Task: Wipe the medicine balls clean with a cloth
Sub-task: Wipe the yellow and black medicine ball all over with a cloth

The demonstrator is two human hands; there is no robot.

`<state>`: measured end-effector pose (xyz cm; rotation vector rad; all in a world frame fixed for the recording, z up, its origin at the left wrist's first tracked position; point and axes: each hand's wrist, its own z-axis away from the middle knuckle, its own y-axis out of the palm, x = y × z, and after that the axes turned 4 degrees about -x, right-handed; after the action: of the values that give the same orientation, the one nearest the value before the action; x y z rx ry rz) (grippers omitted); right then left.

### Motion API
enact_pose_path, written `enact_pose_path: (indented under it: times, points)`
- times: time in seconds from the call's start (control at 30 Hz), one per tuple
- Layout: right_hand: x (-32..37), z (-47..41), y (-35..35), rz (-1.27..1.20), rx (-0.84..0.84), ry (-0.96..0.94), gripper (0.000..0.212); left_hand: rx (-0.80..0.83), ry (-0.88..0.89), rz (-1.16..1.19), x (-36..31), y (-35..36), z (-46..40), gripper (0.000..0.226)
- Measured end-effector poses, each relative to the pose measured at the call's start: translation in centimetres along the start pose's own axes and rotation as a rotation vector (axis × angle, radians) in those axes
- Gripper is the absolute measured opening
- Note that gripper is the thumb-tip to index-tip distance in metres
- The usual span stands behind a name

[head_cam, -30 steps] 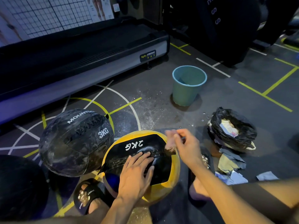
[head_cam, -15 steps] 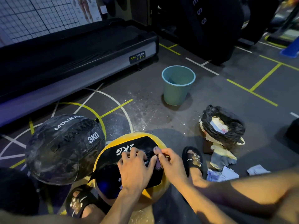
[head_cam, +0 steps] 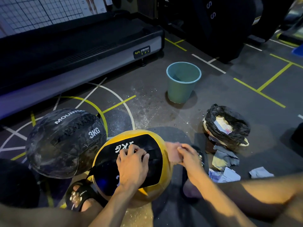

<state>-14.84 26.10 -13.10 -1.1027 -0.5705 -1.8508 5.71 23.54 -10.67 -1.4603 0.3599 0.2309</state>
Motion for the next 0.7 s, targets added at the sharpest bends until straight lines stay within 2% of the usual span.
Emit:
enact_pose_path:
  times: [0.1, 0.23, 0.33, 0.47, 0.57, 0.7]
  points:
    - [-0.1, -0.4, -0.8, -0.027, -0.114, 0.001, 0.014, -0.032, 0.002, 0.062, 0.8, 0.1, 0.4, 0.023]
    - [0.5, 0.1, 0.5, 0.137, -0.181, -0.205, 0.012, -0.061, -0.012, 0.120, 1.4, 0.1, 0.7, 0.020]
    - [0.4, 2.0, 2.8, 0.333, -0.068, -0.406, 0.012, -0.072, -0.010, 0.140, 1.6, 0.2, 0.7, 0.020]
    - [-2.4, 4.7, 4.7, 0.750, 0.095, -0.752, 0.015, -0.067, -0.034, 0.136, 1.8, 0.2, 0.8, 0.020]
    - [-4.1, 6.2, 3.8, 0.862, 0.068, -0.835, 0.019, -0.072, -0.046, 0.145, 2.1, 0.4, 0.9, 0.021]
    - [-5.7, 7.0, 3.3, 0.836, 0.065, -0.848, 0.019, -0.109, -0.005, 0.159, 2.6, 1.1, 1.5, 0.019]
